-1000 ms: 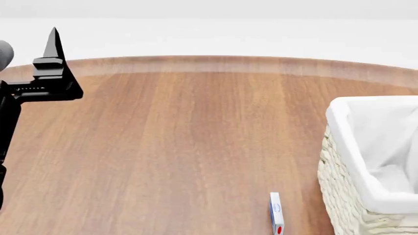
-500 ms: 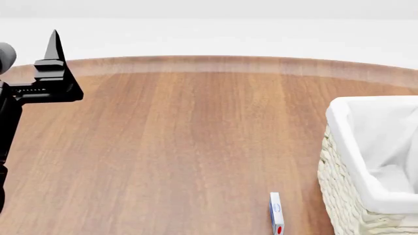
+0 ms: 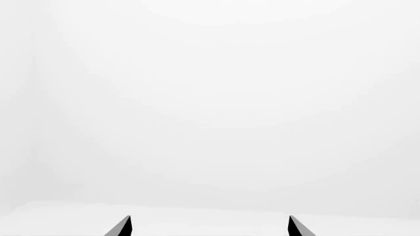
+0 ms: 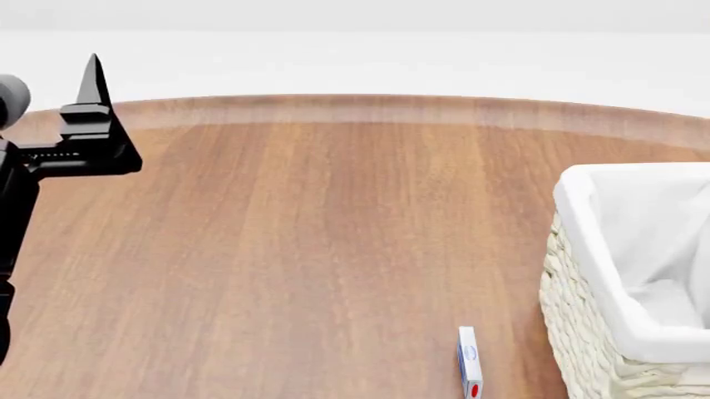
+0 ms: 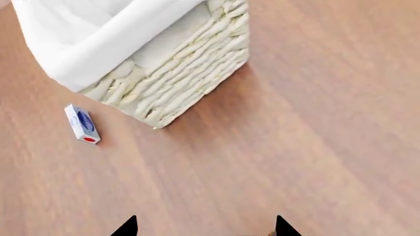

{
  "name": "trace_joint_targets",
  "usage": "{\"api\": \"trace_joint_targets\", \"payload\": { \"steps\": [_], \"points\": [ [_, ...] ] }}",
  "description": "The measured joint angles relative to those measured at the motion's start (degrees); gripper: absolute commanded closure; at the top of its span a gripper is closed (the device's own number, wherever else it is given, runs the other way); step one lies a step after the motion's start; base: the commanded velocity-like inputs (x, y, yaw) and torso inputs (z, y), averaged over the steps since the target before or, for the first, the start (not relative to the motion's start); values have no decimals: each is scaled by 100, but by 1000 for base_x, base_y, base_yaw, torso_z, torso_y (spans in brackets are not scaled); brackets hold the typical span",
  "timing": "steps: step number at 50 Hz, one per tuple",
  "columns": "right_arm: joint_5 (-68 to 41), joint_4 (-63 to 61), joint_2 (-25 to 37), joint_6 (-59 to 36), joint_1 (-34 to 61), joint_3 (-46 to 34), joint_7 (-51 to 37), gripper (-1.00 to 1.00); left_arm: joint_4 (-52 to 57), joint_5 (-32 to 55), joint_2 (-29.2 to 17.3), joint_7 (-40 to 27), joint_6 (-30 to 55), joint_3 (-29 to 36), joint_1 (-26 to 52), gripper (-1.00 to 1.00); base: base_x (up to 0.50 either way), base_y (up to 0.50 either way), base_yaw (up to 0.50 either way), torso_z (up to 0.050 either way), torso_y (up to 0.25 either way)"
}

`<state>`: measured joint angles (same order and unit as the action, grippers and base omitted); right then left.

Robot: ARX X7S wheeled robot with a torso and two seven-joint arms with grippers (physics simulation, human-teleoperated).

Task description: Pick up the alphabet soup and the cream cheese box, and put them in the basket.

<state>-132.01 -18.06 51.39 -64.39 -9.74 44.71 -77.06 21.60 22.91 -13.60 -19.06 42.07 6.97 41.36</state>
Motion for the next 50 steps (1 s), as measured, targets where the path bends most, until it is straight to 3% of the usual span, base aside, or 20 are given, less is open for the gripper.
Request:
{"api": "trace_joint_targets", "payload": {
  "steps": [50],
  "points": [
    [1113,442,-877,-748,-960,1325,873,-100,-168,55,-79,-59,-180,91,-25,-100,0,0,0,0,0]
  ]
}}
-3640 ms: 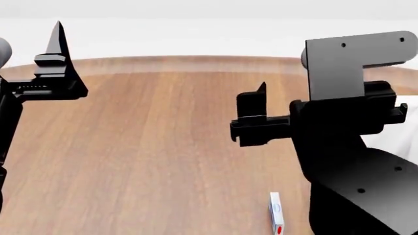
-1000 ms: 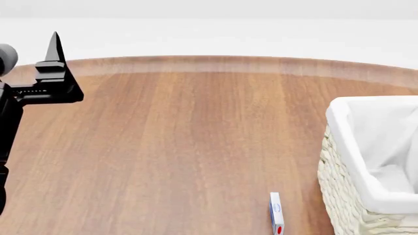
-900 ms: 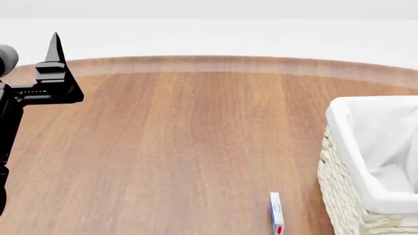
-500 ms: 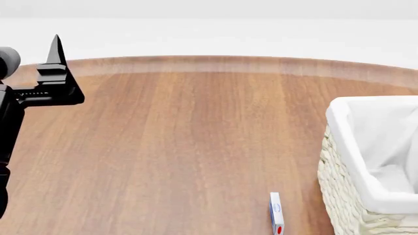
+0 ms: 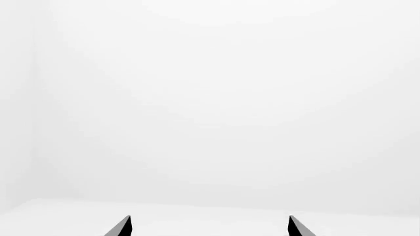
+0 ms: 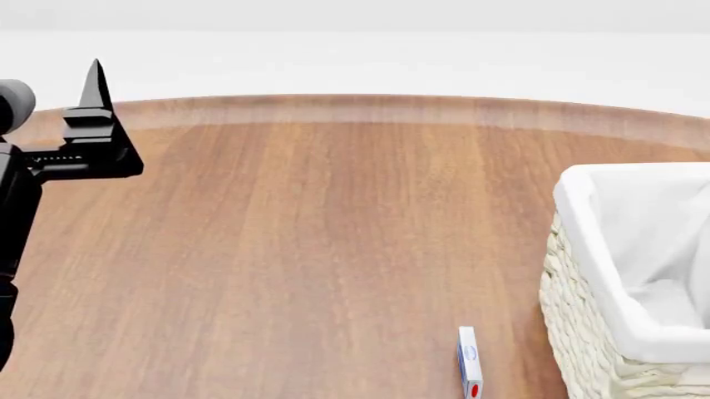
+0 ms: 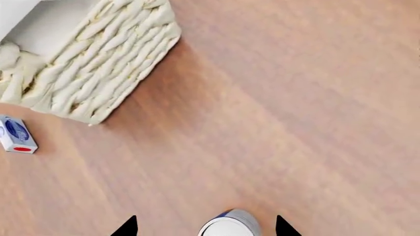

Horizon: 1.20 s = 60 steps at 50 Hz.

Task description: Pick up the alphabet soup and the cream cheese box, and put them in the basket.

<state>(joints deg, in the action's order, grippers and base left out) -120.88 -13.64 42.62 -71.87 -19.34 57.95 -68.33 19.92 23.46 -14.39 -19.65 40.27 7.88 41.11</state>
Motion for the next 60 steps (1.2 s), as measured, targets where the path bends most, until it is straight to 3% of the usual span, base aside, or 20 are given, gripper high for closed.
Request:
{"api": "trace_joint_targets", "payload": {
  "steps": [60],
  "points": [
    [2349,766,-585,-257,182,-701,1976,-100,-206,59,-72,-71,-210,126,-34,-100,0,0,0,0,0]
  ]
}}
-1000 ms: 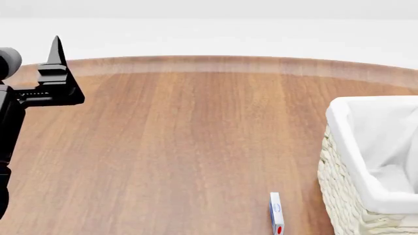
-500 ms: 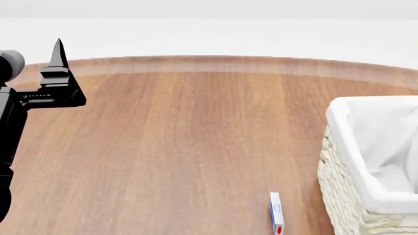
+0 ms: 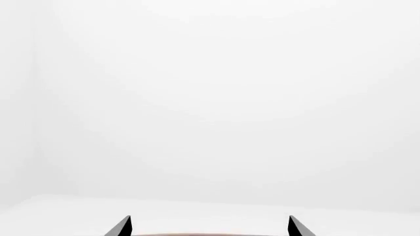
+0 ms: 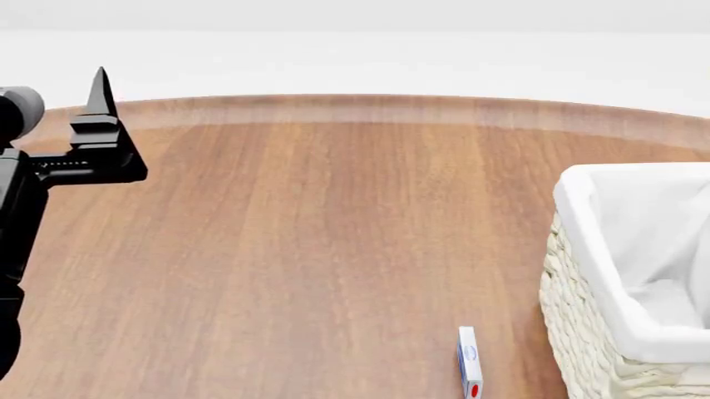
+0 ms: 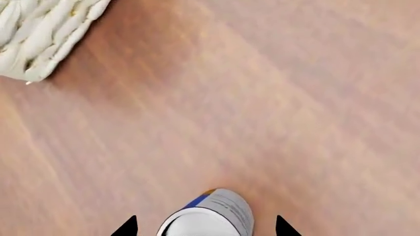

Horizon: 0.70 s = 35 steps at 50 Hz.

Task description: Pick up the alphabet soup and the cream cheese box, and put them in the basket.

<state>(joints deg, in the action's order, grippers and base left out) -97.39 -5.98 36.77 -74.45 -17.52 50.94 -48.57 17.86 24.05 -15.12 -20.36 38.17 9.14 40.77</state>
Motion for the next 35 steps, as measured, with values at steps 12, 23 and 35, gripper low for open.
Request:
{"api": "trace_joint_targets", "payload": {
  "steps": [12,23,35],
  "points": [
    [353,190,-70,59,-11,-213,324,-100,-18,17,-13,-20,-27,26,-7,-100,0,0,0,0,0],
    [593,347,-106,132,30,-426,594,-100,-47,19,-26,-32,-78,58,-36,-100,0,0,0,0,0],
    [850,414,-69,200,71,-633,866,100,-58,20,-40,-48,-129,102,-79,-100,1,0,1,0,0]
  ]
}}
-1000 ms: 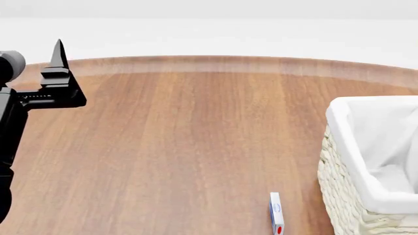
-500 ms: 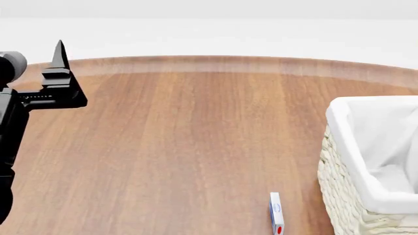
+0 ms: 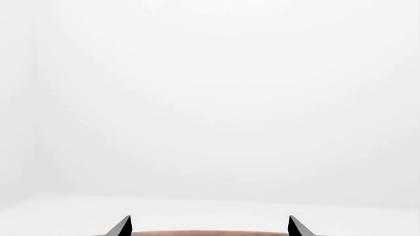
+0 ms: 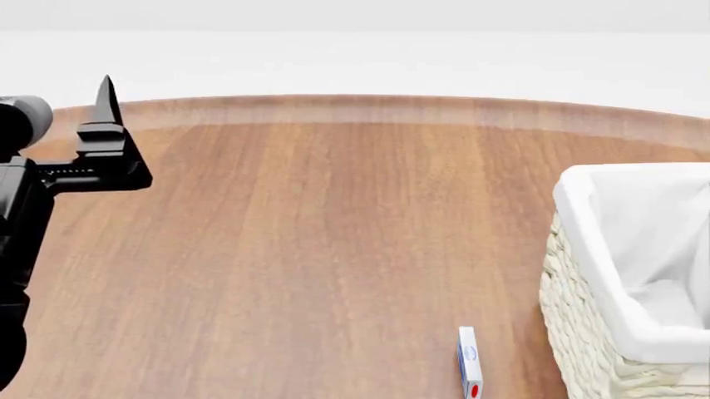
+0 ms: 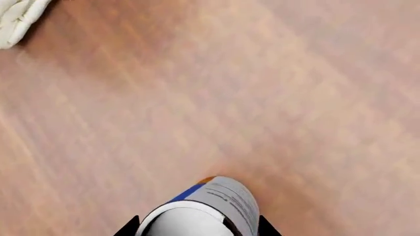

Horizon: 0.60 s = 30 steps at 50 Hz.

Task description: Pick up the alphabet soup and the cream cheese box, and put them in the basket.

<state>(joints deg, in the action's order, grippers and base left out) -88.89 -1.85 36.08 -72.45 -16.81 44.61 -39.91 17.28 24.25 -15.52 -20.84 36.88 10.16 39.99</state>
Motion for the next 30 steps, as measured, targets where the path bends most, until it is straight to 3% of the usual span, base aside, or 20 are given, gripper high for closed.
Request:
{"api": "trace_joint_targets", "payload": {
  "steps": [17,30],
  "points": [
    [115,-36,40,43,40,-123,-25,100,-11,26,-24,-23,-45,29,-27,-100,3,0,2,-1,0],
    [-1805,-406,744,129,673,-527,-1755,100,-40,43,-40,-43,-57,54,-7,-100,0,0,0,0,0]
  ]
}}
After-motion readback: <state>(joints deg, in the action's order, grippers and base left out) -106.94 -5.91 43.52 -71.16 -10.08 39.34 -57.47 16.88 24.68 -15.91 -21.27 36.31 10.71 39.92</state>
